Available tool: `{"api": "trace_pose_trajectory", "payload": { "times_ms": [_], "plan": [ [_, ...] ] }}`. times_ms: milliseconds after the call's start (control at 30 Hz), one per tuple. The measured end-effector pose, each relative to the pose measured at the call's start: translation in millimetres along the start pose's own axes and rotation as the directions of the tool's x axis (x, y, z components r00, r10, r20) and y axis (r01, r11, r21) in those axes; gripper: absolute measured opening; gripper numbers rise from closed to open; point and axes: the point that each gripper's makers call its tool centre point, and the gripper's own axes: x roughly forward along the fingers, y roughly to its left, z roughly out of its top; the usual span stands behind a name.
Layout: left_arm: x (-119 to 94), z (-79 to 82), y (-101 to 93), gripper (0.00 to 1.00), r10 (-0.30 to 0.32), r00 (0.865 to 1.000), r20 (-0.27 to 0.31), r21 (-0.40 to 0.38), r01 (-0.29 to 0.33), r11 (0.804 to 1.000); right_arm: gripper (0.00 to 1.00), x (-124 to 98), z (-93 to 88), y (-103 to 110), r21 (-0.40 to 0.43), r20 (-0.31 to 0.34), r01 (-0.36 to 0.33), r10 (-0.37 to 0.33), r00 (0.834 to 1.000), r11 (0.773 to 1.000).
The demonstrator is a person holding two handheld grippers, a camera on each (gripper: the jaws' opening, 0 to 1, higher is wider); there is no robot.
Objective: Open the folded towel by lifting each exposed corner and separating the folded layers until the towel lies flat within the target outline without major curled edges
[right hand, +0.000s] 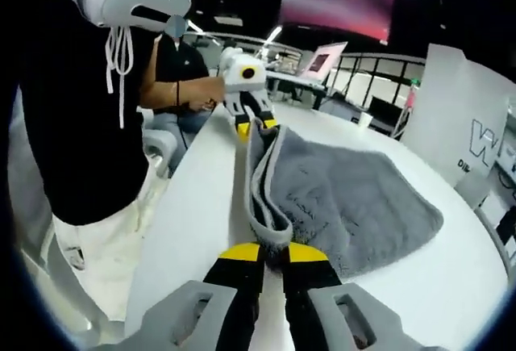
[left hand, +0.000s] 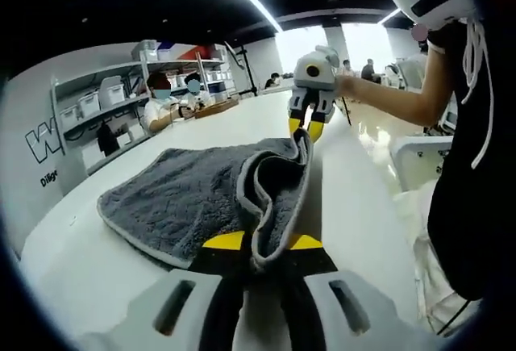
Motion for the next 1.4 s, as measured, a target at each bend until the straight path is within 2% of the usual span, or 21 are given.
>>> {"api": "trace_pose_trajectory", "payload": {
  "times_ms": [300,633,767,933,1000,1033,1100,1233,1267,1300,1400],
  "plan": [
    [-10.2,1.3,-8.6,0.27,0.012,1.000,-0.024,0.025,-0.011,1.000,0.08,-2.5,2.8,4.1,0.014,-0.005,0.026,-0.026,1.000,1.000],
    [-27.1,0.4,-5.4,0.32,0.090,0.996,-0.005,-0.060,-0.090,0.994,0.10,-12.5,4.5,8.7,0.010,-0.017,0.064,-0.064,0.998,0.998],
    [-36.7,8.2,-0.1,0.34,0.125,0.992,0.034,-0.067,-0.123,0.990,0.09,-16.3,6.3,10.0,0.015,-0.013,0.081,-0.080,0.997,0.997],
    [-43.7,29.3,1.9,0.31,0.132,0.981,0.139,-0.110,-0.117,0.987,0.09,-20.0,12.0,11.1,0.011,-0.004,0.090,-0.090,0.996,0.996],
    [-44.2,32.0,2.0,0.31,0.128,0.980,0.153,-0.124,-0.110,0.986,0.09,-20.3,11.5,10.3,0.003,-0.015,0.096,-0.096,0.995,0.995],
    [-44.2,32.0,2.6,0.31,0.124,0.981,0.148,-0.134,-0.104,0.985,0.09,-20.2,10.9,9.4,0.000,-0.020,0.100,-0.100,0.995,0.995],
    [-42.4,27.0,7.8,0.30,0.155,0.982,0.111,-0.096,-0.145,0.985,0.09,-19.4,10.3,9.0,-0.005,-0.031,0.102,-0.102,0.994,0.995],
    [-37.7,19.1,9.2,0.29,0.168,0.983,0.075,-0.086,-0.161,0.983,0.09,-20.2,12.4,8.1,-0.016,-0.033,0.106,-0.107,0.994,0.994],
    [-36.8,12.4,9.9,0.30,0.174,0.984,0.037,-0.067,-0.172,0.983,0.09,-21.0,13.1,7.0,-0.017,-0.033,0.112,-0.113,0.993,0.994],
    [-35.7,10.4,8.6,0.30,0.168,0.985,0.025,-0.048,-0.167,0.985,0.09,-21.7,13.8,6.3,-0.018,-0.032,0.117,-0.117,0.993,0.993],
    [-33.9,14.0,3.7,0.30,0.153,0.987,0.038,-0.044,-0.152,0.987,0.09,-24.2,17.2,6.3,-0.022,-0.022,0.122,-0.122,0.992,0.992]
  ]
}}
